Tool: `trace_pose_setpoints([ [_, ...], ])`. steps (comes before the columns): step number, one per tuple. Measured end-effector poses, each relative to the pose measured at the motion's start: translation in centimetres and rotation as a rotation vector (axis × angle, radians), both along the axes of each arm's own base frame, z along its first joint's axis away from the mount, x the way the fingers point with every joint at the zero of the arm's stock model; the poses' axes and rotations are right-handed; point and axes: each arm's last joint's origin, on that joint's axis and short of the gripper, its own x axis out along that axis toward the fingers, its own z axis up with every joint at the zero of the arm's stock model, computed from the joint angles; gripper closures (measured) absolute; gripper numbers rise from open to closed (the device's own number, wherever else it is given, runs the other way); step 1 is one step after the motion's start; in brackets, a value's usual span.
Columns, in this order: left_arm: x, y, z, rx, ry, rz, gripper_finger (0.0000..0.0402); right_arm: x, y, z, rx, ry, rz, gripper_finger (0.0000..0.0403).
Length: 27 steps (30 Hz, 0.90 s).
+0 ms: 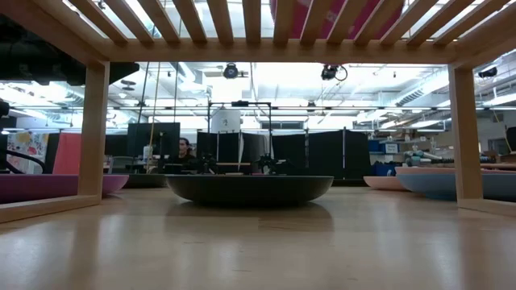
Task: Place and stack plates onto a shelf
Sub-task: Put the pink plate on the shelf
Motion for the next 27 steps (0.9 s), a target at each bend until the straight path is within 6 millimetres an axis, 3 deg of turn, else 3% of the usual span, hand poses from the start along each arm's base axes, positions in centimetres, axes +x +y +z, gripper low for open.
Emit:
trace_pose_setpoints([
  [7, 0.0, 0.0, 0.0, 0.0, 0.0, 0.0, 0.0285, 0.0, 5.1, -2.5, -0.232, 0.035, 0.143, 0.0387],
  [11, 0.0, 0.0, 0.0, 0.0, 0.0, 0.0, 0.0285, -0.4, 7.1, -3.4, -0.279, 0.044, 0.194, 0.0384],
  [20, 0.0, 0.0, 0.0, 0.0, 0.0, 0.0, 0.0285, -1.9, 10.6, -3.8, -0.223, 0.01, 0.343, 0.0381],
  [27, 0.0, 0.0, 0.0, 0.0, 0.0, 0.0, 0.0285, -3.1, 11.7, -3.9, -0.056, 0.077, 0.37, 0.0381],
])
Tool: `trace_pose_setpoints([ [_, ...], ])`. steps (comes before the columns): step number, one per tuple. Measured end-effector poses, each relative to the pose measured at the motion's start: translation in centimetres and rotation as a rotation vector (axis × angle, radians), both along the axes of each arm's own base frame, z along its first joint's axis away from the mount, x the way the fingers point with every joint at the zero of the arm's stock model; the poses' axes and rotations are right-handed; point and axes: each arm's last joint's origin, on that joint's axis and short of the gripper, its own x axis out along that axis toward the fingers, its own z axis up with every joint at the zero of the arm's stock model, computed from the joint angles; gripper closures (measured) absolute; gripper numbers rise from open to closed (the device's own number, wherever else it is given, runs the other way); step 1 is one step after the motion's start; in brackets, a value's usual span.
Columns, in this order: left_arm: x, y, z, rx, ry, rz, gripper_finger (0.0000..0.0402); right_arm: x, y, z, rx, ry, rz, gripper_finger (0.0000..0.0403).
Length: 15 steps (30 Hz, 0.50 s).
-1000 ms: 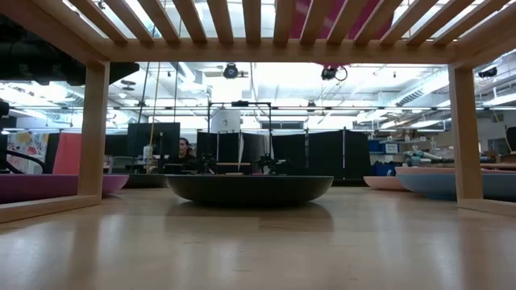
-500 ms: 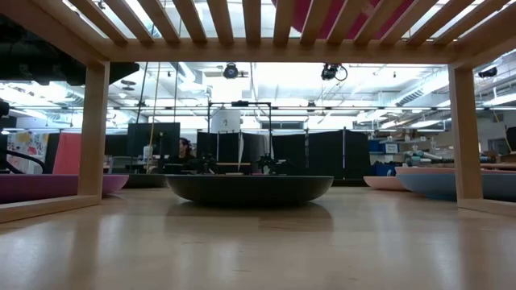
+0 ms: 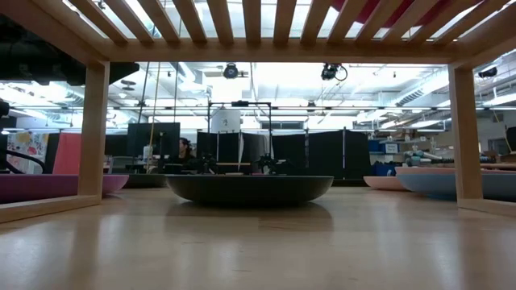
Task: Place and stack plates onto a shelf
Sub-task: Put the pink plate on the shelf
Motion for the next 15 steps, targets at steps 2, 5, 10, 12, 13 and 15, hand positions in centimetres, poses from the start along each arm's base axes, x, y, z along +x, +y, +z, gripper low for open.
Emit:
trace_pose_setpoints([
  [2, 0.0, 0.0, 0.01, 0.0, 0.0, 0.0, 0.0285, -0.04, 0.0, 0.01, -0.013, -0.013, -0.011, 0.0381],
  [5, 0.0, 0.0, 0.0, 0.0, 0.0, 0.0, 0.0285, -0.03, -0.02, 0.0, -0.021, -0.017, -0.012, 0.0379],
  [10, 0.0, 0.0, -0.01, 0.0, 0.0, 0.0, 0.0285, -0.04, 0.0, -0.01, -0.013, -0.01, -0.008, 0.0371],
  [12, 0.0, 0.0, 0.01, 0.0, 0.0, 0.0, 0.0285, -0.04, 0.0, -0.01, 0.0, -0.004, -0.021, 0.0368],
  [13, 0.0, 0.0, 0.0, 0.0, 0.0, 0.0, 0.0285, -0.05, 0.0, -0.01, 0.009, 0.001, -0.028, 0.0367],
  [15, 0.0, 0.0, 0.0, 0.0, 0.0, 0.0, 0.0285, -0.05, 0.0, -0.01, 0.02, 0.007, -0.036, 0.0366],
])
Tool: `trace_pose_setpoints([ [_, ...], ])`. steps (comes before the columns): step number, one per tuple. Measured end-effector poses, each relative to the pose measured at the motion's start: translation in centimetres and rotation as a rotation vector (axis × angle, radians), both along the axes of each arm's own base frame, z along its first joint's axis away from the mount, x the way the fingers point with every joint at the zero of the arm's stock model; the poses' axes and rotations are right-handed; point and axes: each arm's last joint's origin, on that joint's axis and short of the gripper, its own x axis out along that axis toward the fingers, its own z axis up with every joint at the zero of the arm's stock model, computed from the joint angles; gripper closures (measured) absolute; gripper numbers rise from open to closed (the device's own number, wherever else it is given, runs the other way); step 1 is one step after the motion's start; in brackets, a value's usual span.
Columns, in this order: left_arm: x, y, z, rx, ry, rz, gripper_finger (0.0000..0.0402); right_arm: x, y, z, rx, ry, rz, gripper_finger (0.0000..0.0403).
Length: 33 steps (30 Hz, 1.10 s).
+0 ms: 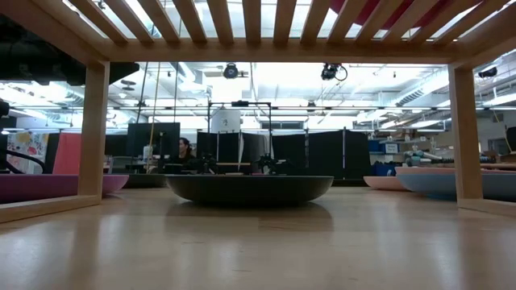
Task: Place and stack plates onto a shelf
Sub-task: Put the pink plate on the shelf, then put the top black plate on the shelf
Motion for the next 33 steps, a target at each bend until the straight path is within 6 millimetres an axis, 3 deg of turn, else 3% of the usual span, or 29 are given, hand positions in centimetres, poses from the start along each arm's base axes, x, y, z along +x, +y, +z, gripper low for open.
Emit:
trace_pose_setpoints([
  [12, -0.03, 0.15, 0.0, -0.006, 0.0, 0.051, 0.0285, 0.11, 0.32, 0.32, 0.065, -0.003, 0.018, 0.0361],
  [33, -0.04, 0.17, 0.0, -0.006, -0.001, 0.061, 0.0285, 0.69, 0.12, 0.62, 0.092, -0.035, -0.018, 0.0273],
])
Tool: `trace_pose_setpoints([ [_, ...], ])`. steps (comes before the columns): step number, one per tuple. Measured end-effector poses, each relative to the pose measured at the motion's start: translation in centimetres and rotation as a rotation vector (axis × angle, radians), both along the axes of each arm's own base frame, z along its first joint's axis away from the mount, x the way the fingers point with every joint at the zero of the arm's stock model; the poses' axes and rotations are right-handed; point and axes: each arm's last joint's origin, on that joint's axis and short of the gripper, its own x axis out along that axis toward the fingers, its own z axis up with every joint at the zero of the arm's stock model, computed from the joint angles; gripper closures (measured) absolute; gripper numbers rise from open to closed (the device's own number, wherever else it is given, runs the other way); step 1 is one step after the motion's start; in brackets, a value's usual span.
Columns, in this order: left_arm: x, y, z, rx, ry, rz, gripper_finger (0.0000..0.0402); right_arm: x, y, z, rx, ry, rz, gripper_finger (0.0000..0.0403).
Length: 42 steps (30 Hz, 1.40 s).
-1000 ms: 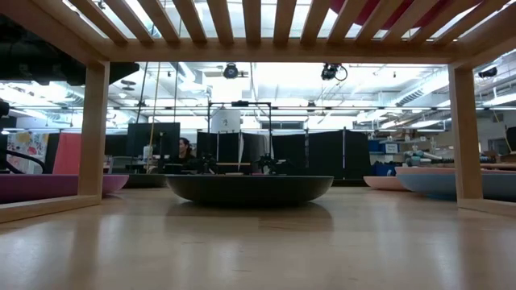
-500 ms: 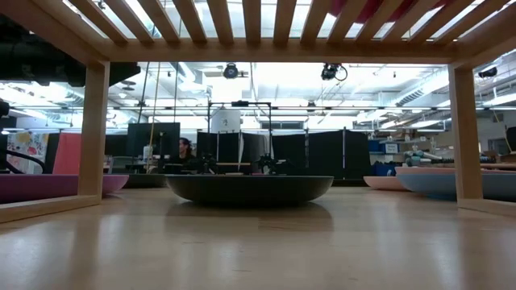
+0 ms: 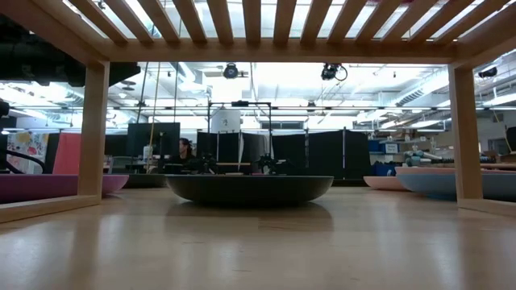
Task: Place and stack plates onto a shelf
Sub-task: Put the top black plate on the shelf
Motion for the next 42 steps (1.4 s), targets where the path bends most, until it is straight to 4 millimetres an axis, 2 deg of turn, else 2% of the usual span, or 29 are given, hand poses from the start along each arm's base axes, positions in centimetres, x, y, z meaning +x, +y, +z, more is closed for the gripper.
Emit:
trace_pose_setpoints([
  [15, 0.0, 0.0, 0.0, 0.0, 0.0, 0.0, 0.0285, 0.5, -0.4, 0.1, 0.004, -0.006, -0.025, 0.022],
  [28, 0.0, 0.0, 0.0, -0.011, -0.003, 0.0, 0.0285, 2.4, -2.3, 0.1, -0.013, -0.014, -0.109, 0.0219],
  [31, 0.0, 0.1, 0.0, -0.056, -0.015, 0.041, 0.0285, 2.6, -3.1, 0.5, -0.056, -0.045, -0.095, 0.0219],
  [35, -0.1, 0.2, 0.0, -0.084, -0.025, 0.081, 0.0285, 1.9, -4.8, 2.2, -0.072, -0.114, -0.085, 0.022],
  [39, -0.1, 0.3, 0.2, -0.086, -0.024, 0.086, 0.0285, 0.7, -7.5, 4.3, -0.066, -0.185, -0.163, 0.022],
  [42, -0.4, 0.3, 1.3, -0.085, -0.059, 0.087, 0.0285, -0.2, -10.0, 5.5, -0.061, -0.218, -0.249, 0.022],
])
